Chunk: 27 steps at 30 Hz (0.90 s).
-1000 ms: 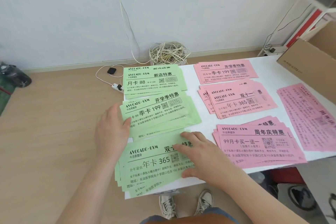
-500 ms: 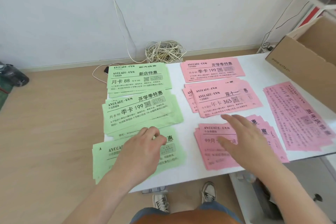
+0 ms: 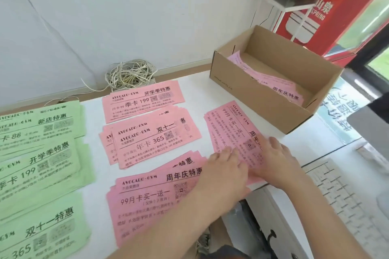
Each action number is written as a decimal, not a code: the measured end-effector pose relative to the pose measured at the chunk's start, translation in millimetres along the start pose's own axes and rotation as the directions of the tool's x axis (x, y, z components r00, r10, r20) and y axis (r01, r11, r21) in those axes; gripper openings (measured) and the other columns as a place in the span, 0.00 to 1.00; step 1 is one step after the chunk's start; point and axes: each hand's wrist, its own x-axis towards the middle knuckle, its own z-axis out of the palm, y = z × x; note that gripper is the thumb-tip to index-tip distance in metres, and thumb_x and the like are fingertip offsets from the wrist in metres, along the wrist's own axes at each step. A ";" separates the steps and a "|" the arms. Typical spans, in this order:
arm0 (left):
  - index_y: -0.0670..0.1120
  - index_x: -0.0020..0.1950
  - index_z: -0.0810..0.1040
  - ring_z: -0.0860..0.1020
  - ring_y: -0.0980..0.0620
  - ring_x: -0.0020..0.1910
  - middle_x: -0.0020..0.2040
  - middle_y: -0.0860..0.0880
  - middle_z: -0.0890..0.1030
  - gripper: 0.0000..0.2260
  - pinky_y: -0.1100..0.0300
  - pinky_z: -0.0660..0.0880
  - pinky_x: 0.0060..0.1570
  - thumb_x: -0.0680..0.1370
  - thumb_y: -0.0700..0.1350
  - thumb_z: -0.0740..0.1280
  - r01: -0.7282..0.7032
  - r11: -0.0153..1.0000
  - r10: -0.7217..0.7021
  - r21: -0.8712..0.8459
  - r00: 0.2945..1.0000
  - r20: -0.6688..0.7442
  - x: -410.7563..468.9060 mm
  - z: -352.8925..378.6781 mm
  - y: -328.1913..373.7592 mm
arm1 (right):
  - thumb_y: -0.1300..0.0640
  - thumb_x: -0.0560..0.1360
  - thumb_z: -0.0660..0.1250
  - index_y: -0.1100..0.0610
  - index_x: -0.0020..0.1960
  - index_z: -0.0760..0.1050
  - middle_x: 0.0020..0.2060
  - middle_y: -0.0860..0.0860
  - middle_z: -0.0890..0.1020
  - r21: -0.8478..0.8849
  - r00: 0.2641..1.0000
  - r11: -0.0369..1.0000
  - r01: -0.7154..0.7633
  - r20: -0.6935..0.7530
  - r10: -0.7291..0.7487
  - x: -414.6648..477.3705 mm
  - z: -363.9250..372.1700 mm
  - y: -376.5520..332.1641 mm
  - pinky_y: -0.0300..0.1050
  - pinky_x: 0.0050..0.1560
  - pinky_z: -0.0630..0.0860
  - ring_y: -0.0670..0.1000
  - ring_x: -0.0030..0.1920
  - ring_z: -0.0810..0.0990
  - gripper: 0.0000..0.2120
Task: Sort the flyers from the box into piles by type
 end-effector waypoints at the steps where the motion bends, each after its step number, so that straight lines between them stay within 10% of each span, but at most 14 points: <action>1: 0.42 0.73 0.60 0.52 0.39 0.75 0.76 0.37 0.52 0.29 0.44 0.55 0.71 0.78 0.56 0.63 0.031 0.999 -0.031 0.012 0.999 0.025 10.6 5.7 5.9 | 0.34 0.64 0.71 0.44 0.74 0.51 0.67 0.51 0.64 -0.001 1.000 1.000 0.003 -0.009 -0.003 3.5 -0.8 5.2 0.54 0.62 0.71 0.56 0.65 0.65 0.47; 7: 0.41 0.69 0.66 0.67 0.36 0.67 0.68 0.34 0.68 0.26 0.46 0.72 0.59 0.73 0.46 0.67 0.132 0.988 -0.133 0.077 0.991 0.008 32.4 31.8 16.0 | 0.46 0.64 0.76 0.49 0.72 0.56 0.54 0.52 0.67 0.143 0.997 0.989 -0.028 0.070 0.018 17.1 -12.1 24.4 0.43 0.50 0.71 0.52 0.51 0.72 0.44; 14: 0.42 0.49 0.80 0.81 0.44 0.41 0.45 0.42 0.82 0.25 0.55 0.78 0.31 0.54 0.38 0.78 0.092 0.995 -0.085 0.030 0.977 -0.193 35.4 38.2 10.4 | 0.57 0.72 0.66 0.52 0.46 0.76 0.48 0.52 0.77 0.335 0.975 0.940 -0.058 -0.182 0.125 25.8 -16.2 40.0 0.44 0.42 0.69 0.52 0.47 0.75 0.04; 20: 0.48 0.51 0.80 0.77 0.50 0.32 0.39 0.51 0.81 0.23 0.61 0.72 0.28 0.57 0.39 0.79 0.065 0.997 -0.073 -0.036 0.948 -0.310 37.3 41.1 3.9 | 0.42 0.72 0.69 0.47 0.72 0.63 0.67 0.50 0.64 0.077 0.998 0.995 0.057 -0.012 -0.056 17.4 -13.3 45.3 0.50 0.61 0.69 0.54 0.65 0.63 0.32; 27: 0.48 0.40 0.82 0.73 0.50 0.39 0.37 0.52 0.78 0.06 0.59 0.70 0.35 0.66 0.40 0.75 0.015 1.000 -0.012 0.002 0.887 -0.462 46.7 37.8 -2.1 | 0.41 0.76 0.62 0.49 0.66 0.72 0.56 0.50 0.77 0.291 0.997 0.956 0.029 -0.083 -0.005 8.8 -16.7 52.3 0.46 0.52 0.71 0.51 0.54 0.75 0.22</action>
